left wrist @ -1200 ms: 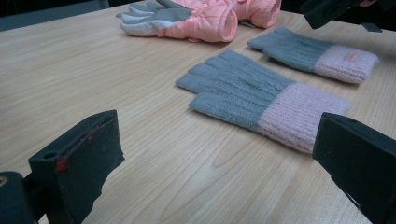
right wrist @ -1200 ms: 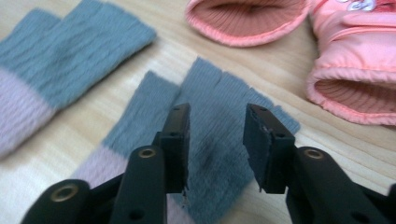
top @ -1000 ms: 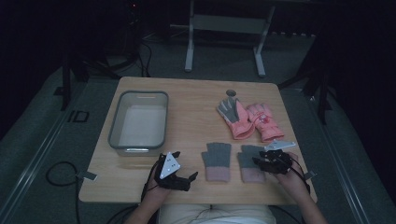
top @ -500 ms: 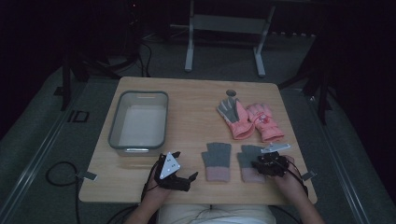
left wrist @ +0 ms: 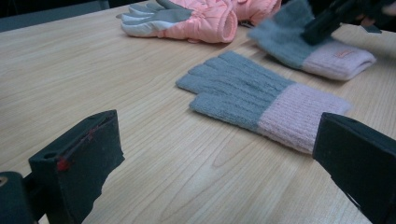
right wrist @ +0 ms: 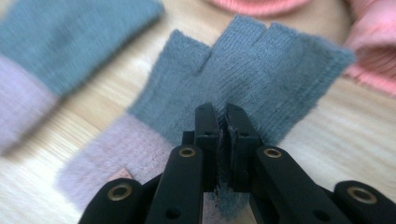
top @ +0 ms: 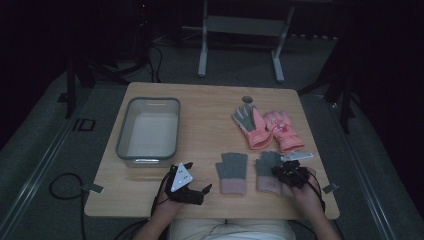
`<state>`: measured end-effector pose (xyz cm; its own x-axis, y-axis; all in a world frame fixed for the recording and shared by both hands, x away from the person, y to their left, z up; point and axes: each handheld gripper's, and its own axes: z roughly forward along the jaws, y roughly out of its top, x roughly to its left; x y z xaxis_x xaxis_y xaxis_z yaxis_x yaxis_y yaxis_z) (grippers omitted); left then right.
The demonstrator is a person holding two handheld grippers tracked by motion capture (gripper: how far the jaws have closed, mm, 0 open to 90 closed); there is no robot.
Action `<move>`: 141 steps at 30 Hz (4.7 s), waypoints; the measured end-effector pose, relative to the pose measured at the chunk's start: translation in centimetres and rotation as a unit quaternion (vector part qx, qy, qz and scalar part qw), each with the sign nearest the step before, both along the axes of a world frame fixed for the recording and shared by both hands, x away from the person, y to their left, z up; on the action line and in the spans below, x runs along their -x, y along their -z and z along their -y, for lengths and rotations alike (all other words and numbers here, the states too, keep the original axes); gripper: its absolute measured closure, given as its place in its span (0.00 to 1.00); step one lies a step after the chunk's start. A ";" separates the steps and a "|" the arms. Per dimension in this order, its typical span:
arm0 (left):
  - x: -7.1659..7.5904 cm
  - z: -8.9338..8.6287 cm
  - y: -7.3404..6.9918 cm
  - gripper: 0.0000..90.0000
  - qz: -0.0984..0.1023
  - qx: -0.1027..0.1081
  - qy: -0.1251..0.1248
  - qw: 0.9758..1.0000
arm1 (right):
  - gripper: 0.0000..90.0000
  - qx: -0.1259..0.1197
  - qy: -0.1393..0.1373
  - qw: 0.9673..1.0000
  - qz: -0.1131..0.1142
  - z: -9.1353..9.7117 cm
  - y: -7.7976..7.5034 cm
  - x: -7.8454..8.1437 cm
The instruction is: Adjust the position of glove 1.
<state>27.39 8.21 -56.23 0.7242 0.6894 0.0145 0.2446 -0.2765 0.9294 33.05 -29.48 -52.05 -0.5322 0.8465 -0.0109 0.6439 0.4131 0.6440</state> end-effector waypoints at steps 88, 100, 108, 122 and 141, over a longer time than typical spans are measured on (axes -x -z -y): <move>-1.3 8.5 -1.2 0.39 0.015 -0.180 0.215 0.960 | 0.55 -0.068 -0.073 0.994 -0.037 -8.1 0.0 -7.3; -0.7 9.3 -0.5 0.43 0.049 -0.227 0.208 0.950 | 0.40 -0.060 -0.054 0.994 -0.067 -8.2 2.3 -7.2; 0.1 9.9 0.0 0.56 0.106 -0.272 0.184 0.939 | 0.57 -0.067 -0.064 0.993 -0.072 -8.7 2.2 -6.9; -1.6 8.4 -2.3 0.77 0.036 -0.239 0.177 0.954 | 0.85 -0.103 -0.113 0.986 -0.063 -10.4 0.0 -6.0; -3.1 4.9 -8.9 0.78 0.060 -0.254 0.157 0.953 | 0.85 -0.125 -0.147 0.981 0.016 -13.2 -6.9 -6.5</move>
